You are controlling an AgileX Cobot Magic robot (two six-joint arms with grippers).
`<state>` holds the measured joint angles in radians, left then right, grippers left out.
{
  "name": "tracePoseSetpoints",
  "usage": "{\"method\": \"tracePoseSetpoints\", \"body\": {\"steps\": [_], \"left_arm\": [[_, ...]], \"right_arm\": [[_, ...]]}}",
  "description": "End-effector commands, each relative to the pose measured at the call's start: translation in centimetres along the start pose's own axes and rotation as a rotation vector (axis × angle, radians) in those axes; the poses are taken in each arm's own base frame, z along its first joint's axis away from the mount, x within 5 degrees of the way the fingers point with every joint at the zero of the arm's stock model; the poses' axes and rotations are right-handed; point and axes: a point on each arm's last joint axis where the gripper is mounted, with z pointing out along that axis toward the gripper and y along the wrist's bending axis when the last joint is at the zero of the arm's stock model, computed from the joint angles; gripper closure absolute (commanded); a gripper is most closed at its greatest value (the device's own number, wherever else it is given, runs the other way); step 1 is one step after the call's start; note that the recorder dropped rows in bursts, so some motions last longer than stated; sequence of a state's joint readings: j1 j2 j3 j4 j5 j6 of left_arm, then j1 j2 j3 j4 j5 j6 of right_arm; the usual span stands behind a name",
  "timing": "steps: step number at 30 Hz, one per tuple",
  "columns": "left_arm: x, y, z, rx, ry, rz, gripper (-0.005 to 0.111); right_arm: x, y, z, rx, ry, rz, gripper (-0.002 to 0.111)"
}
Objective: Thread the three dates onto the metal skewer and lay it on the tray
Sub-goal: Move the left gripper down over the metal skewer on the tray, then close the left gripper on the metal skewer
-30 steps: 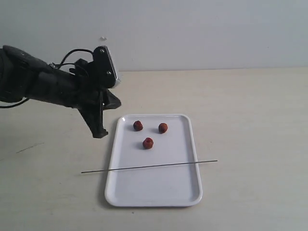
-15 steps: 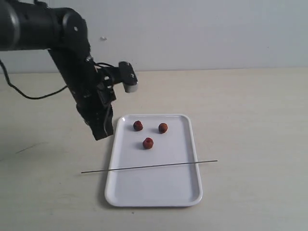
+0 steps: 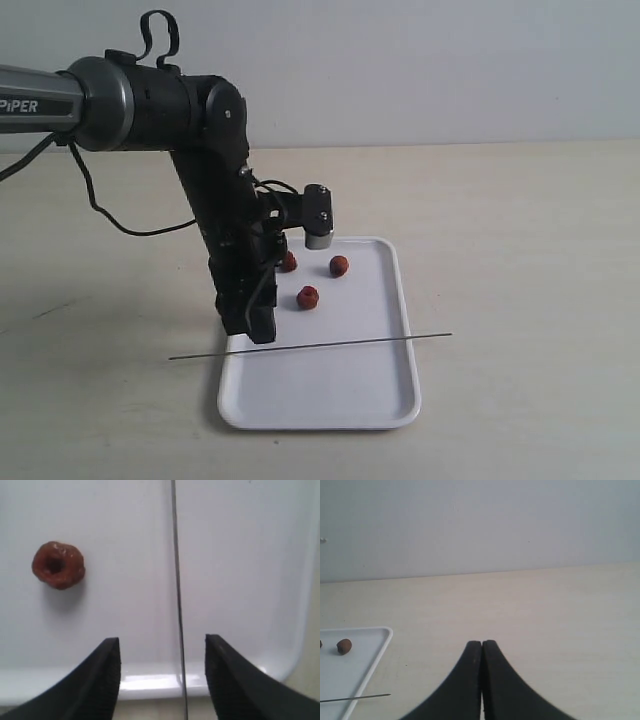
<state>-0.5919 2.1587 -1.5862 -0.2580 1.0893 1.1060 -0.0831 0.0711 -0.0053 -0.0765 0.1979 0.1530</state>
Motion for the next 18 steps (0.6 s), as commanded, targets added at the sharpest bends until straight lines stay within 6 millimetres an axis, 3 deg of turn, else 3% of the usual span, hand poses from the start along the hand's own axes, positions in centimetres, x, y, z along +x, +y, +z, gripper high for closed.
{"method": "tracePoseSetpoints", "body": {"steps": [1, 18], "left_arm": [[-0.3, -0.3, 0.2, 0.012, -0.027, 0.005, 0.055], [0.7, -1.1, 2.6, -0.013, 0.006, 0.004, 0.055]], "right_arm": [[0.1, 0.0, 0.0, -0.002, -0.005, -0.007, 0.108], [0.1, 0.0, 0.0, -0.002, -0.005, -0.007, 0.108]]}}
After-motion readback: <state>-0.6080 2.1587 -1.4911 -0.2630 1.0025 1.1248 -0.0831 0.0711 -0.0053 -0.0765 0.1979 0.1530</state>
